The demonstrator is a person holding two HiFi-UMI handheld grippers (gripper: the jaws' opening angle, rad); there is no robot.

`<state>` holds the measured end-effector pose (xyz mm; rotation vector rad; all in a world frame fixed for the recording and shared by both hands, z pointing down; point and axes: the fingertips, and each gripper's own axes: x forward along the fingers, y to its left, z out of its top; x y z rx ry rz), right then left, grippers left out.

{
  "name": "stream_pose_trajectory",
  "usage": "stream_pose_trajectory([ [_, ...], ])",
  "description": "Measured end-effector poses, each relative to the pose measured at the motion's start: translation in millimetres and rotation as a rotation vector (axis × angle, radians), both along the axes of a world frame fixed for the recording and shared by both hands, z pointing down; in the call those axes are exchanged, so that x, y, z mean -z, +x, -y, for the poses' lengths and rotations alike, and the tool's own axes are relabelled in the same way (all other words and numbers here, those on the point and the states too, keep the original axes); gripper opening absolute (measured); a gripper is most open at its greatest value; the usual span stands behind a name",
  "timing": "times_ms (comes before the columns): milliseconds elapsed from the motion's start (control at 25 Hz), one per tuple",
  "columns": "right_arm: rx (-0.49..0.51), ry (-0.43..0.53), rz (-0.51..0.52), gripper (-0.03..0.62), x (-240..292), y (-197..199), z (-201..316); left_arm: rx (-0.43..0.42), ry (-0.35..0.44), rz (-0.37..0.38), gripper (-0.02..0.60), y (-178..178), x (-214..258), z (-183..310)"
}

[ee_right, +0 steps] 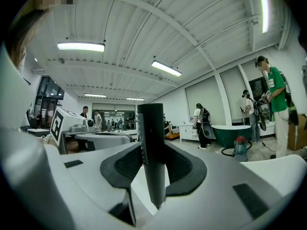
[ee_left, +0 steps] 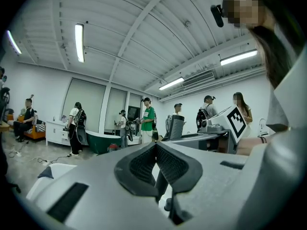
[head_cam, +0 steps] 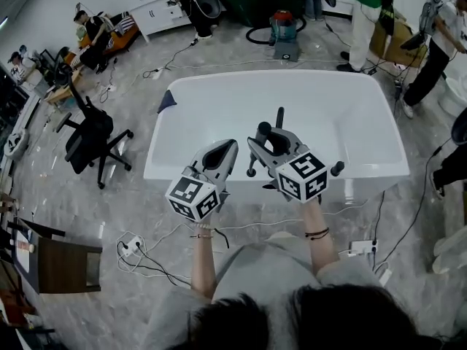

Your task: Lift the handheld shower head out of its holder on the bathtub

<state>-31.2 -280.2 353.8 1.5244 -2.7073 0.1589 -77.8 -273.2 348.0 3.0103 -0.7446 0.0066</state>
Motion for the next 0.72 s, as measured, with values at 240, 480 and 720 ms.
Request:
stream_pose_trajectory([
  [240,-0.005,0.015,0.028,0.133,5,2,-3,-0.018,-0.004,0.010,0.006,2,-4,0],
  [480,-0.015,0.023,0.039,0.133,5,7,-1,-0.023,-0.013,0.025,0.006,7,-11,2],
  [720,-0.010,0.027,0.046,0.132,2,6,1,-0.024,0.017,0.070,0.006,11,-14,2],
])
